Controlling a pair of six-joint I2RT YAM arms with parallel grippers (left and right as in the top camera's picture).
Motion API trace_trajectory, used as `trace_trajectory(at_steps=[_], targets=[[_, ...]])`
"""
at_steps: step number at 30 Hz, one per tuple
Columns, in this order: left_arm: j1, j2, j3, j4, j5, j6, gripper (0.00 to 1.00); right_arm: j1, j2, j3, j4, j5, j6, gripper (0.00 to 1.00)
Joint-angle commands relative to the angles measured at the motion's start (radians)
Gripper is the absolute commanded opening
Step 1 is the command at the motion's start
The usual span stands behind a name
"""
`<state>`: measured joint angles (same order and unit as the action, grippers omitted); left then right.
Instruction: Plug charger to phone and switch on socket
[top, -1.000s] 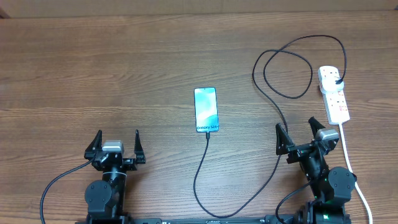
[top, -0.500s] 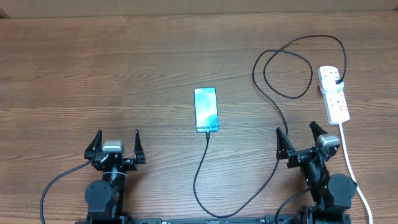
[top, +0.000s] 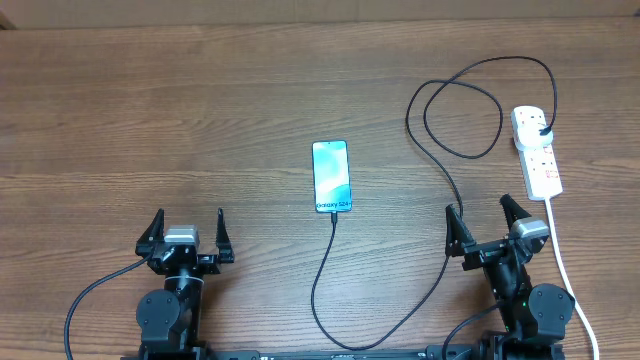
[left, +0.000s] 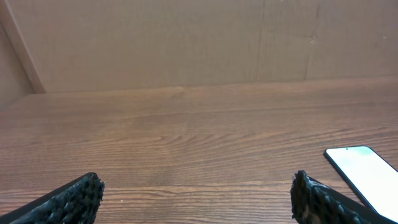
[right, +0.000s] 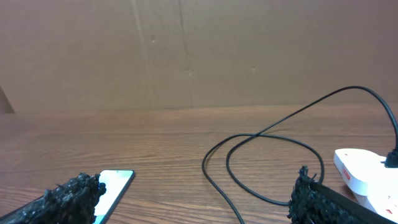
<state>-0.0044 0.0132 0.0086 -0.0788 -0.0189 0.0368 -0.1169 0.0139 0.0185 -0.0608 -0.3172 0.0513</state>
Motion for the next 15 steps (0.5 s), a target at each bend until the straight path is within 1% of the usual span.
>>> trace_trajectory(at_steps=[1, 2, 7, 15], targets=[[0.006, -0.009, -0.004, 0.001, 0.009, 0.019, 0.99, 0.039, -0.012, -0.011, 0.003, 0.076, -0.010, 1.00], [0.006, -0.009, -0.004, 0.001, 0.008, 0.019, 1.00, 0.045, -0.012, -0.011, 0.002, 0.083, -0.014, 1.00], [0.006, -0.009, -0.004, 0.001, 0.008, 0.019, 1.00, 0.142, -0.012, -0.011, 0.002, 0.077, -0.202, 1.00], [0.006, -0.009, -0.004, 0.001, 0.009, 0.019, 1.00, 0.165, -0.012, -0.011, 0.002, 0.054, -0.218, 1.00]])
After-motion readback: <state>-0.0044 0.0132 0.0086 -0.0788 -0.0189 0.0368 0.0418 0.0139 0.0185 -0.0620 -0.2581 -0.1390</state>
